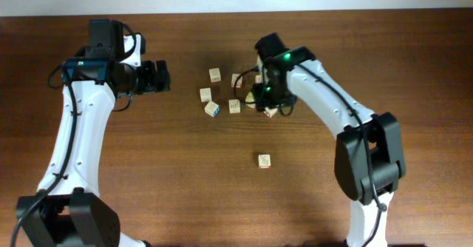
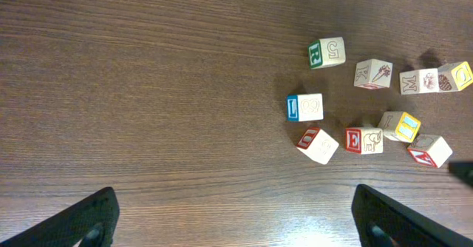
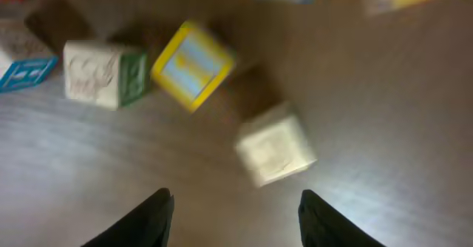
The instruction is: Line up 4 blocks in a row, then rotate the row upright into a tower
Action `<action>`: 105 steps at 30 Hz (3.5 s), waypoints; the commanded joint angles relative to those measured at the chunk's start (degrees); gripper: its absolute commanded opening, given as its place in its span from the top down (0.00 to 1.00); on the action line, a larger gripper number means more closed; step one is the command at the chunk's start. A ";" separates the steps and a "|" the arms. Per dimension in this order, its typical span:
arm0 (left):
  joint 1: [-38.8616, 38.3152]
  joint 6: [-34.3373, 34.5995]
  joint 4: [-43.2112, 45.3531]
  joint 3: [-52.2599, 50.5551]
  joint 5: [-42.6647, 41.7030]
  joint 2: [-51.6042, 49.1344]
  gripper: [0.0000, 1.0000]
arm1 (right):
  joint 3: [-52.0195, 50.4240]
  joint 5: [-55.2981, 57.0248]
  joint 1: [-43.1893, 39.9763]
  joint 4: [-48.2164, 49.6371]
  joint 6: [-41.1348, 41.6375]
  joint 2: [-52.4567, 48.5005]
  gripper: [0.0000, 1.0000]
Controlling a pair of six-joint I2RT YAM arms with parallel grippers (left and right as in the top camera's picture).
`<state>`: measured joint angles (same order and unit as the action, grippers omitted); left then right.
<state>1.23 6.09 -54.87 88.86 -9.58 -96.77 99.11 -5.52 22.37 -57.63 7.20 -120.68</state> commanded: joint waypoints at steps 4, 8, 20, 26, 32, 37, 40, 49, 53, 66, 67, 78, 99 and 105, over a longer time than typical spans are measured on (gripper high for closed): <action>-0.11 0.33 0.07 1.20 -0.02 -0.31 0.01 | 0.44 1.49 -1.68 3.58 -17.53 -4.04 0.46; -0.11 0.35 0.07 1.20 -0.02 -0.31 0.01 | 0.44 0.74 -1.68 3.65 -17.51 -6.51 0.50; -0.11 0.35 0.04 1.20 0.00 -0.31 0.01 | 0.44 -0.26 -1.79 1.92 -19.47 -6.67 0.46; -0.11 0.35 0.07 1.20 0.00 -0.31 0.01 | 0.44 -0.46 -1.77 0.92 -20.24 -6.67 0.47; -0.11 0.35 0.07 1.20 -0.02 -0.31 0.01 | 0.44 -0.22 -1.77 1.31 -12.79 -6.67 0.67; -0.11 0.35 0.04 1.20 0.00 -0.31 0.01 | 0.59 -6.29 -0.44 -0.96 -1.18 -6.43 0.78; -0.11 0.33 0.04 1.20 0.00 -0.31 0.01 | 0.59 -10.75 3.19 -2.67 6.10 -6.43 0.78; -0.11 0.33 0.07 1.20 0.00 -0.31 0.01 | 0.55 -7.08 13.68 -10.80 24.02 -6.43 0.78; -0.11 0.35 0.07 1.20 0.00 -0.31 0.01 | 0.44 -5.14 14.82 -14.56 26.84 -6.43 0.78; -0.11 0.35 0.07 1.20 0.00 -0.31 0.01 | 0.35 0.09 18.49 -17.70 32.33 -6.43 0.77; -0.11 0.33 0.07 1.20 0.00 -0.31 0.01 | 0.07 0.09 18.49 -17.66 32.35 -6.43 0.78; -0.11 0.35 0.07 1.20 0.00 -0.31 0.01 | 1.01 0.17 16.28 -19.10 32.04 -6.43 0.62; -0.11 0.33 0.07 1.20 0.00 -0.31 0.01 | 15.43 7.74 5.77 -1.40 33.79 -15.56 0.57; -0.07 0.35 0.04 1.20 0.00 -0.31 0.01 | 15.69 7.45 5.73 -5.62 32.06 -15.41 0.77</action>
<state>1.23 6.09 -54.85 88.86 -9.58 -96.77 114.72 1.15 27.83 -60.42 40.21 -135.72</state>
